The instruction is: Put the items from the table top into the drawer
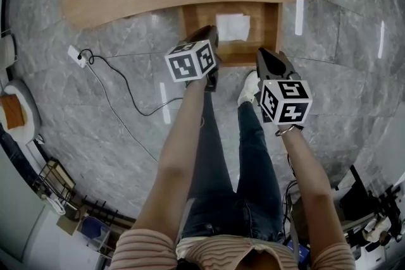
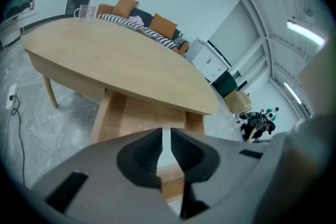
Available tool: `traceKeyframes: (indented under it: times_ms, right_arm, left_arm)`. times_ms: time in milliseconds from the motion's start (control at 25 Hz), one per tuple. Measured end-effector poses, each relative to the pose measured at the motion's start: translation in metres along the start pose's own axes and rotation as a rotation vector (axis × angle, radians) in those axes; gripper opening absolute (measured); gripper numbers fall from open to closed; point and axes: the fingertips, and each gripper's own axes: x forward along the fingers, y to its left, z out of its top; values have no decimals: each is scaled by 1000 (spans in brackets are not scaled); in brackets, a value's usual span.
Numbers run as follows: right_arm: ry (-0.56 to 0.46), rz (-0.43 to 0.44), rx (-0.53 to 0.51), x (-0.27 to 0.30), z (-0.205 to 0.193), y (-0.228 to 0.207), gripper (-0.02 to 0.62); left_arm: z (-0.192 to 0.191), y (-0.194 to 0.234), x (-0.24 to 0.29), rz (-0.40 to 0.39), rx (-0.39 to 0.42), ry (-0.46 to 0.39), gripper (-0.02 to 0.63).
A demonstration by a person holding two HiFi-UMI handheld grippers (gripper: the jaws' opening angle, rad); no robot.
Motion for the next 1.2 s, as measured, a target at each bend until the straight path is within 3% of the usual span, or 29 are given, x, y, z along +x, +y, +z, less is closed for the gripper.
traceKeyframes:
  times_ms: [600, 960, 1200]
  right_arm:
    - [-119, 34, -56, -54, 65, 24, 8]
    - [-217, 60, -26, -83, 97, 35, 8]
    - [-248, 71, -37, -106, 108, 43, 8]
  left_arm:
    - [50, -59, -91, -62, 133, -128, 34]
    - [70, -87, -138, -101, 169, -207, 25]
    - [81, -106, -164, -99, 255, -241, 25]
